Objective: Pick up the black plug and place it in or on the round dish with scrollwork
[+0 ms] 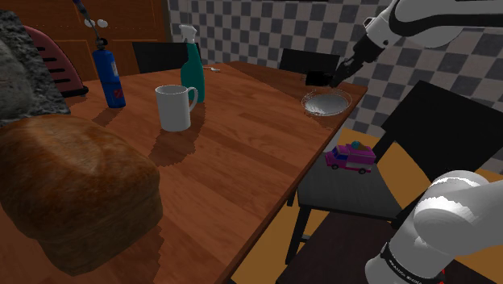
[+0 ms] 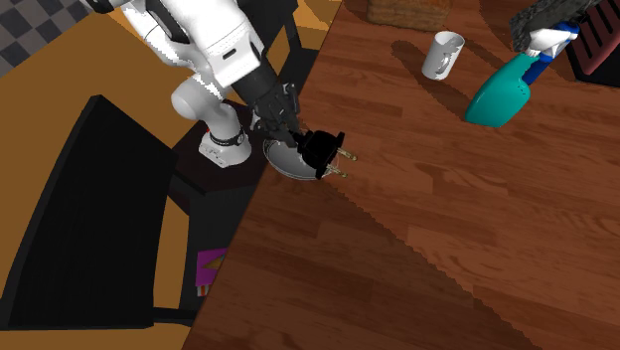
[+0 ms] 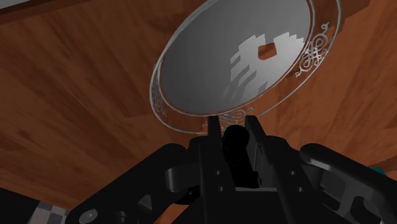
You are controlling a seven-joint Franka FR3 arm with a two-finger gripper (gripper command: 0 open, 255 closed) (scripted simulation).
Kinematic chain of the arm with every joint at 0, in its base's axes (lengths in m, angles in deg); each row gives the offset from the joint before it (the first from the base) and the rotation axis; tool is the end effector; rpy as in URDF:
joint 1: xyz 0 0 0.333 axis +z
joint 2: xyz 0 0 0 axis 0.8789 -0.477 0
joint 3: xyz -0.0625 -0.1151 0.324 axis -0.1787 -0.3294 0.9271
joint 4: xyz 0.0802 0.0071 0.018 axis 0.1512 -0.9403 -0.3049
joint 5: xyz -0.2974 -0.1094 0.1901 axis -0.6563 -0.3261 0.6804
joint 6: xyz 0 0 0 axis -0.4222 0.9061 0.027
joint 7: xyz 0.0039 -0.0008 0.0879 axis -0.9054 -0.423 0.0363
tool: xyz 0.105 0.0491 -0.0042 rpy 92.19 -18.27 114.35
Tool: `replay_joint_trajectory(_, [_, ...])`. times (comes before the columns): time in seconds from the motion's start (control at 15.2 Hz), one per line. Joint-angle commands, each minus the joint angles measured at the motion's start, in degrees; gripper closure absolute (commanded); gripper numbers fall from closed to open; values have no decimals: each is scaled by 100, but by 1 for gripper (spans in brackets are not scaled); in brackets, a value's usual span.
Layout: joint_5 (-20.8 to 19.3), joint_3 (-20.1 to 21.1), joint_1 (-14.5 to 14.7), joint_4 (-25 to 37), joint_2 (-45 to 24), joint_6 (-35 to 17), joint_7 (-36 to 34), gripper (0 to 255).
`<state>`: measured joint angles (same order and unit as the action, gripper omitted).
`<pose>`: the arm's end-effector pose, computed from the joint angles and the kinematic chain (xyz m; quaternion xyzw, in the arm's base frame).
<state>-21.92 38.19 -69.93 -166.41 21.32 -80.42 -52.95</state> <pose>0.2818 -0.1690 0.6441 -0.9649 0.0255 -0.2611 0.0079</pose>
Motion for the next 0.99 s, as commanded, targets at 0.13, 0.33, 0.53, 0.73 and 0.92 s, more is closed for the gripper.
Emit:
replay_joint_trajectory(0.13, [-4,-6,-6,-91,19,-76,8,255])
replay_joint_trajectory(0.33, [-4,-6,-6,-91,19,-76,8,255])
replay_joint_trajectory(0.53, [-4,-6,-6,-91,18,-77,8,0])
replay_joint_trajectory(0.73, [-4,-6,-6,-92,19,-77,8,0])
replay_joint_trajectory(0.92, [-15,7,-26,33,97,127,0,0])
